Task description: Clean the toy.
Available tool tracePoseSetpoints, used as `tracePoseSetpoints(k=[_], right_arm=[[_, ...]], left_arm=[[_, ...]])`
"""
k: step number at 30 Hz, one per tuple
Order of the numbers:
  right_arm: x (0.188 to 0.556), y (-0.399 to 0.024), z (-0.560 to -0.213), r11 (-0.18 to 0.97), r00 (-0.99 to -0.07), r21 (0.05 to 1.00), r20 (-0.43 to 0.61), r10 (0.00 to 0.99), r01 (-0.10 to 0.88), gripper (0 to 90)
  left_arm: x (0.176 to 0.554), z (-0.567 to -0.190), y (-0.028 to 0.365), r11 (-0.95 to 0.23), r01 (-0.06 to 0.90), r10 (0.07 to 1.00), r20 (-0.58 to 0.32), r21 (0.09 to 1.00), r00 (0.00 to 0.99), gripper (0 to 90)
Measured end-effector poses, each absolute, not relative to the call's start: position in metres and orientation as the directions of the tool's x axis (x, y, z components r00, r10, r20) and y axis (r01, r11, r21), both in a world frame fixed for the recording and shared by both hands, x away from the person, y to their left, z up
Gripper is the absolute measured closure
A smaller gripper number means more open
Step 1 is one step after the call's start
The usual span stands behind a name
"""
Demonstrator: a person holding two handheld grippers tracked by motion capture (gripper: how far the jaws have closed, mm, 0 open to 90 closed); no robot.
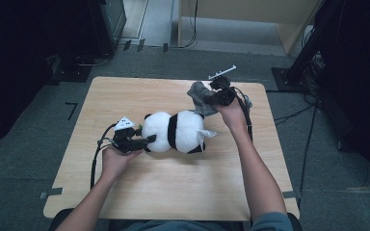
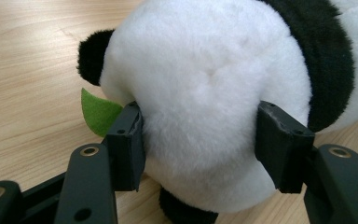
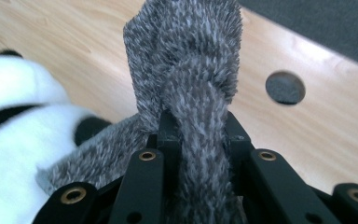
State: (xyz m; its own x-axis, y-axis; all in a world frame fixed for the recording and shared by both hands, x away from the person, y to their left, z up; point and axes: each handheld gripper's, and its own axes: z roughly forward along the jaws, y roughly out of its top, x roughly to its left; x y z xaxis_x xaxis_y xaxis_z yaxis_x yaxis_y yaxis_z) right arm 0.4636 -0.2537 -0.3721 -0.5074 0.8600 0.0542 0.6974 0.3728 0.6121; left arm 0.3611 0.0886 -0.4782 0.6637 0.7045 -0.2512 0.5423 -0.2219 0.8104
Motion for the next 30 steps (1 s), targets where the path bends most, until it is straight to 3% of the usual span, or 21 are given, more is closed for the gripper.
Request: tracePoseSetpoints(k=[15,23,30], right_arm=[[0.478,-0.164,-0.333,0.460,-0.634,0.646,0.048,0.772,0.609,75.2],[0.480,-0.114,-0.341,0.492,-0.686,0.643,0.072,0.724,0.587,75.2],[0.481,-0.095,-0.363,0.522,-0.699,0.602,0.086,0.710,0.604,75.3]], left_arm=[[0.361,-0.478,0.089,-0.222,0.540,0.705,-0.249,0.812,0.665,39.9],[0.361,-0.478,0.088,-0.217,0.542,0.705,-0.254,0.812,0.662,40.0],[0.361,-0.478,0.088,-0.220,0.544,0.704,-0.254,0.809,0.663,40.1]])
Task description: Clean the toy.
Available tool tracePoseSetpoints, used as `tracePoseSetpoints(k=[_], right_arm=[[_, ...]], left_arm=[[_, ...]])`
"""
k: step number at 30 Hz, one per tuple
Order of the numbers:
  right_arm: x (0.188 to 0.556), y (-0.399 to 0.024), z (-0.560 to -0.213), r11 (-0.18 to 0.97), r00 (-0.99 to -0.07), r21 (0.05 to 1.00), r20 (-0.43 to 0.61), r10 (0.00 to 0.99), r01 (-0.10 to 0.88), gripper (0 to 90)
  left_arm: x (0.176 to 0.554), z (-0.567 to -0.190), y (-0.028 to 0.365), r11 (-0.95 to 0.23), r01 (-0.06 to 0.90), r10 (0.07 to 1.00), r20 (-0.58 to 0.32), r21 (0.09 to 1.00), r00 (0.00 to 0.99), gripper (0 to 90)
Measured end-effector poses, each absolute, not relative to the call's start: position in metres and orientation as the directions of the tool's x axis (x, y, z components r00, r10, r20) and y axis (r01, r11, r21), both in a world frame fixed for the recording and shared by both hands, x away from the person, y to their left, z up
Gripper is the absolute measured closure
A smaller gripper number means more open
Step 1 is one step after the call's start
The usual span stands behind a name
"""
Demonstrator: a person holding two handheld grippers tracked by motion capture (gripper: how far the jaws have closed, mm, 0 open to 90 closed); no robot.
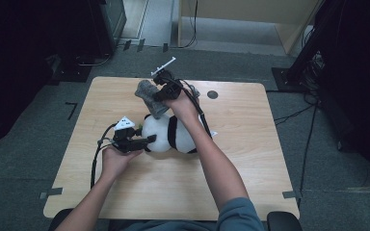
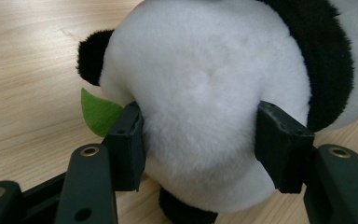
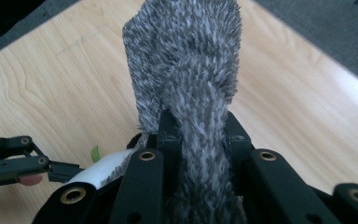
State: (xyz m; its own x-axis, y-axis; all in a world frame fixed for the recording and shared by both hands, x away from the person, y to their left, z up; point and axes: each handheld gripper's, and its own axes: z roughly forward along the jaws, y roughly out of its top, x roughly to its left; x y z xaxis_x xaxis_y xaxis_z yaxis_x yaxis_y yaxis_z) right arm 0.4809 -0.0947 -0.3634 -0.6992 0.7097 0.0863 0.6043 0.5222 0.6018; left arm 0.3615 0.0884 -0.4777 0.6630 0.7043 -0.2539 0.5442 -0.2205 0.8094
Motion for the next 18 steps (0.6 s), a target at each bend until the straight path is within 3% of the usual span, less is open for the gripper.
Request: tracePoseSetpoints(k=[8,18], right_arm=[[0.481,-0.105,-0.386,0.533,-0.681,0.564,0.072,0.729,0.631,76.3],[0.483,-0.142,-0.390,0.518,-0.649,0.532,0.080,0.757,0.670,75.6]], left_arm=[[0.361,-0.477,0.088,-0.221,0.548,0.706,-0.256,0.806,0.661,40.4],[0.361,-0.477,0.088,-0.221,0.549,0.707,-0.255,0.806,0.660,40.5]])
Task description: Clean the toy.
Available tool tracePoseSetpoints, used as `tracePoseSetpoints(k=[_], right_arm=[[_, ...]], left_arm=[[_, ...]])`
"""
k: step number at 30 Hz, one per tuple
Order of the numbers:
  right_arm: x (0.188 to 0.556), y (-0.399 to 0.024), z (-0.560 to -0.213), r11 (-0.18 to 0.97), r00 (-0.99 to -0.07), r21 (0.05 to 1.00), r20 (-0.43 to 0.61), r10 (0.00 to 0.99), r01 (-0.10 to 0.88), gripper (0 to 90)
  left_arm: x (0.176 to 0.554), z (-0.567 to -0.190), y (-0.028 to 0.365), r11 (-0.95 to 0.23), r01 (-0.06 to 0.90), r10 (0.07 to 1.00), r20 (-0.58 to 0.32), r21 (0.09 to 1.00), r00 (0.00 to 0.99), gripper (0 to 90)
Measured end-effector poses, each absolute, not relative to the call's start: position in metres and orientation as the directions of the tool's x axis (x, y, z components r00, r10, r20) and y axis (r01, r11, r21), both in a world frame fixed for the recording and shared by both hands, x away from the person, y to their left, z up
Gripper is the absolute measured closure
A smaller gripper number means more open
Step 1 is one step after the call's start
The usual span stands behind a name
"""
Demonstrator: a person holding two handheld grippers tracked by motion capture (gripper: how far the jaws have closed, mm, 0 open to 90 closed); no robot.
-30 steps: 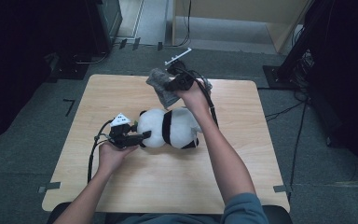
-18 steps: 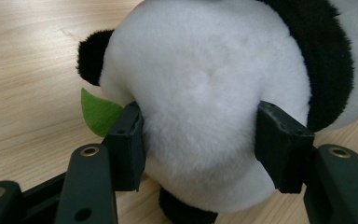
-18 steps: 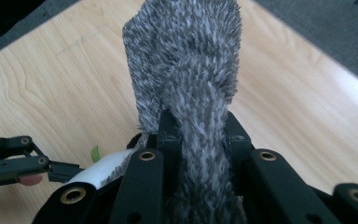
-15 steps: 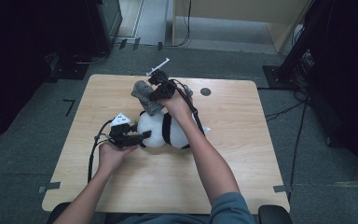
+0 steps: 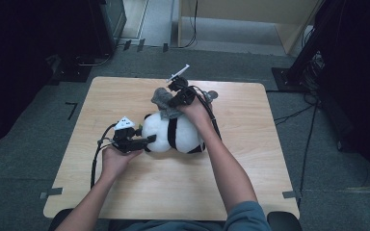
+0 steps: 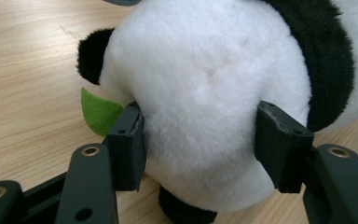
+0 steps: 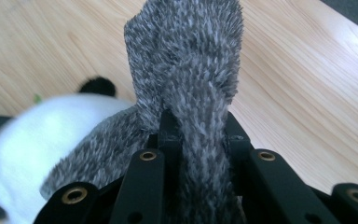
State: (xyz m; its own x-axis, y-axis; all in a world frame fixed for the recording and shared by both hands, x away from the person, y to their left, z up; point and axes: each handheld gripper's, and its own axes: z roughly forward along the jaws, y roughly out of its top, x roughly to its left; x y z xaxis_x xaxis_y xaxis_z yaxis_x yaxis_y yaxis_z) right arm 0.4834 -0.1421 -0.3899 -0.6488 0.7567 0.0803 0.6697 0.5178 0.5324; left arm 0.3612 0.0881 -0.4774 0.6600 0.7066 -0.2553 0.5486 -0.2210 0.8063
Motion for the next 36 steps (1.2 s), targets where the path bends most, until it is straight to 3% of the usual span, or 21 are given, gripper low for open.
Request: tracePoseSetpoints(k=[22,36], right_arm=[[0.474,-0.247,-0.394,0.376,-0.503,0.531,0.112,0.857,0.759,75.5],[0.457,-0.254,-0.369,0.336,-0.518,0.612,0.144,0.843,0.716,75.8]], left_arm=[[0.360,-0.478,0.088,-0.224,0.541,0.706,-0.247,0.811,0.664,40.6],[0.360,-0.479,0.089,-0.220,0.540,0.704,-0.251,0.812,0.665,40.6]])
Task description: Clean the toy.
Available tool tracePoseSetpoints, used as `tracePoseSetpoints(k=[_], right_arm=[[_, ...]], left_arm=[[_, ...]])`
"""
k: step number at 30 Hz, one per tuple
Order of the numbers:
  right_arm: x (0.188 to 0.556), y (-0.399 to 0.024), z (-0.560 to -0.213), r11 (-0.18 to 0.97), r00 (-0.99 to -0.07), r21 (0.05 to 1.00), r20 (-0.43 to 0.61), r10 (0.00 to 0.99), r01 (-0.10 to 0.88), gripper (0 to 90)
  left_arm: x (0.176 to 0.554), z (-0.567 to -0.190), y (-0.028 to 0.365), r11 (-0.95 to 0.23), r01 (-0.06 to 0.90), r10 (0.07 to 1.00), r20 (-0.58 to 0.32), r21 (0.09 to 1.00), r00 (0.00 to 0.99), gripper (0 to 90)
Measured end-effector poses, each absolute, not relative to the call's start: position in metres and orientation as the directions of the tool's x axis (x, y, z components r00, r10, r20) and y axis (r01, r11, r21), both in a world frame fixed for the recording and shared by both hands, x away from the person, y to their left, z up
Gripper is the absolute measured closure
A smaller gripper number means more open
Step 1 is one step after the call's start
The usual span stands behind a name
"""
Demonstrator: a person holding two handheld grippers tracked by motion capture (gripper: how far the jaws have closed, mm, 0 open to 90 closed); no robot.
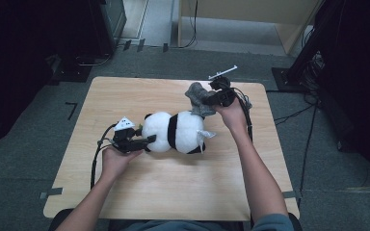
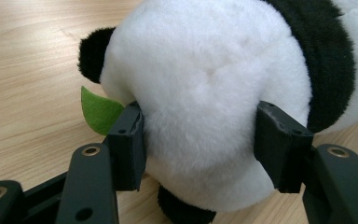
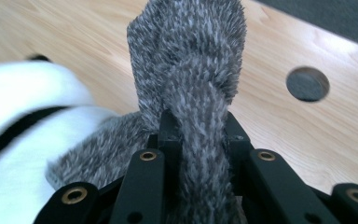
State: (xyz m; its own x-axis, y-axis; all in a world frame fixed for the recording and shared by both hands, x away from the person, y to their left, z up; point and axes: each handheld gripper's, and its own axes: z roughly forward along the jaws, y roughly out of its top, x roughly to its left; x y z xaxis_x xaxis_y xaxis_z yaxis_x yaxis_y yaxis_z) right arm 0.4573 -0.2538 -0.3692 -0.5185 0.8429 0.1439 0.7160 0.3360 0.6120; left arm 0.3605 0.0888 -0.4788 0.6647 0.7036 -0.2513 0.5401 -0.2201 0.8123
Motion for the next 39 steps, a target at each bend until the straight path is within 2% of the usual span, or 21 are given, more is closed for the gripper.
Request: tracePoseSetpoints(k=[11,21,32,39], right_arm=[[0.426,-0.215,-0.332,0.382,-0.622,0.684,0.136,0.771,0.622,75.8],[0.412,-0.166,-0.327,0.430,-0.715,0.702,0.162,0.680,0.568,75.7],[0.411,-0.114,-0.353,0.470,-0.764,0.690,0.191,0.616,0.551,75.6],[0.417,-0.111,-0.382,0.492,-0.746,0.653,0.174,0.642,0.576,75.3]], left_arm=[[0.361,-0.479,0.089,-0.219,0.539,0.704,-0.250,0.814,0.664,40.7],[0.360,-0.479,0.088,-0.218,0.539,0.706,-0.250,0.813,0.663,40.7],[0.360,-0.478,0.089,-0.223,0.535,0.706,-0.244,0.815,0.665,40.4],[0.360,-0.478,0.089,-0.224,0.537,0.706,-0.244,0.813,0.665,40.3]])
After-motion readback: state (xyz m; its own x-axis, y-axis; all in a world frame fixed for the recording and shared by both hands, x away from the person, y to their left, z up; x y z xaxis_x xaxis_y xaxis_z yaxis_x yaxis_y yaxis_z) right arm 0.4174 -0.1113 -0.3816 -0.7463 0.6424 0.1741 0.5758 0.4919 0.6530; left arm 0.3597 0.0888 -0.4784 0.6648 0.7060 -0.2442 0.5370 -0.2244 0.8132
